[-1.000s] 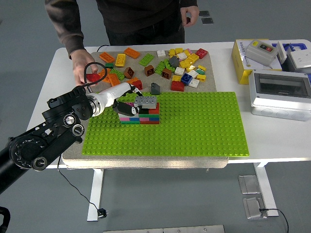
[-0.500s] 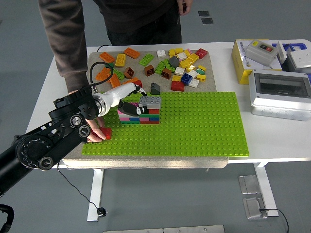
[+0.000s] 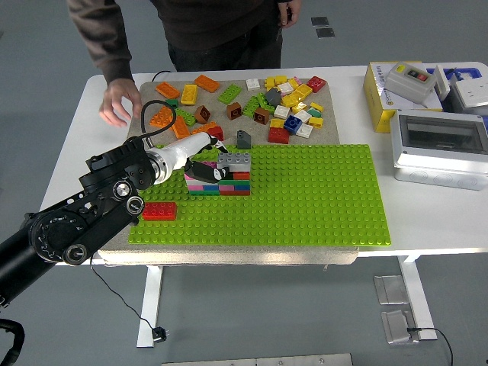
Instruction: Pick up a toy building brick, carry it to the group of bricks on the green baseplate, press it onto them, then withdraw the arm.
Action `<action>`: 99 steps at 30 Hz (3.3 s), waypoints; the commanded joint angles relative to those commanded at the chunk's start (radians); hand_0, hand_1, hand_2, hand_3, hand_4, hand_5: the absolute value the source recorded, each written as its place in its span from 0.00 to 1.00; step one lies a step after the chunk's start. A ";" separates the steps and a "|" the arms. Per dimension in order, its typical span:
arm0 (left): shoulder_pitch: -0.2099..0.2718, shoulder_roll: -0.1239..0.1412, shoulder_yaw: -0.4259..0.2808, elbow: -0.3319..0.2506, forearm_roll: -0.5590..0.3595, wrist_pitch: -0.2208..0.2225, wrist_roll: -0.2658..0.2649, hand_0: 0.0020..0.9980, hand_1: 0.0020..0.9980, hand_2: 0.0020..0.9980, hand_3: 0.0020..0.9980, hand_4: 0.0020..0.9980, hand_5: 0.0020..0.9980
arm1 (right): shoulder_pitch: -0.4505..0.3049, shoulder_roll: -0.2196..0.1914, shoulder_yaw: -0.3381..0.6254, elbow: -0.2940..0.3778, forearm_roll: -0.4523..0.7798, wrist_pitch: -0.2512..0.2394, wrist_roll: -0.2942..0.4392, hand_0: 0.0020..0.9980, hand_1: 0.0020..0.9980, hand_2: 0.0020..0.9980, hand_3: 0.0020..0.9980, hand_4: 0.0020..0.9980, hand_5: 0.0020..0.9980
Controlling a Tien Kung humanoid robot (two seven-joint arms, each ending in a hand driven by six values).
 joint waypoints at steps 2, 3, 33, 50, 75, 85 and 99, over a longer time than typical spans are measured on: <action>0.000 -0.001 0.003 0.002 -0.002 0.001 -0.002 0.90 0.92 0.92 0.58 0.58 0.28 | 0.000 0.000 0.000 0.000 0.000 0.000 0.000 0.74 0.79 0.78 0.67 0.38 0.76; 0.000 -0.001 0.004 0.004 -0.004 0.002 -0.004 0.90 0.92 0.92 0.58 0.58 0.28 | 0.000 0.000 -0.001 0.000 0.000 0.000 0.000 0.74 0.79 0.78 0.67 0.38 0.76; 0.001 -0.001 0.018 0.020 -0.010 0.012 -0.022 0.90 0.92 0.92 0.57 0.59 0.31 | -0.001 0.001 -0.004 0.000 0.004 0.002 0.004 0.74 0.79 0.79 0.67 0.38 0.75; -0.001 -0.003 0.017 0.026 -0.024 -0.002 -0.054 0.90 0.92 0.92 0.60 0.58 0.31 | 0.002 0.002 0.015 0.000 -0.025 -0.006 0.011 0.74 0.80 0.79 0.67 0.38 0.75; -0.006 -0.003 0.020 0.041 -0.023 -0.001 -0.062 0.91 0.93 0.93 0.63 0.58 0.31 | 0.001 0.003 0.013 0.000 -0.016 -0.005 0.016 0.74 0.80 0.79 0.67 0.38 0.75; -0.009 0.002 0.028 0.050 -0.027 -0.003 -0.068 0.91 0.94 0.94 0.73 0.59 0.30 | -0.001 0.003 0.008 0.000 -0.011 -0.004 0.017 0.74 0.80 0.79 0.67 0.38 0.75; -0.011 0.007 0.037 0.053 -0.029 -0.009 -0.068 0.91 0.94 0.94 0.74 0.59 0.30 | -0.004 0.004 0.023 0.000 -0.027 -0.007 0.015 0.74 0.80 0.79 0.67 0.38 0.75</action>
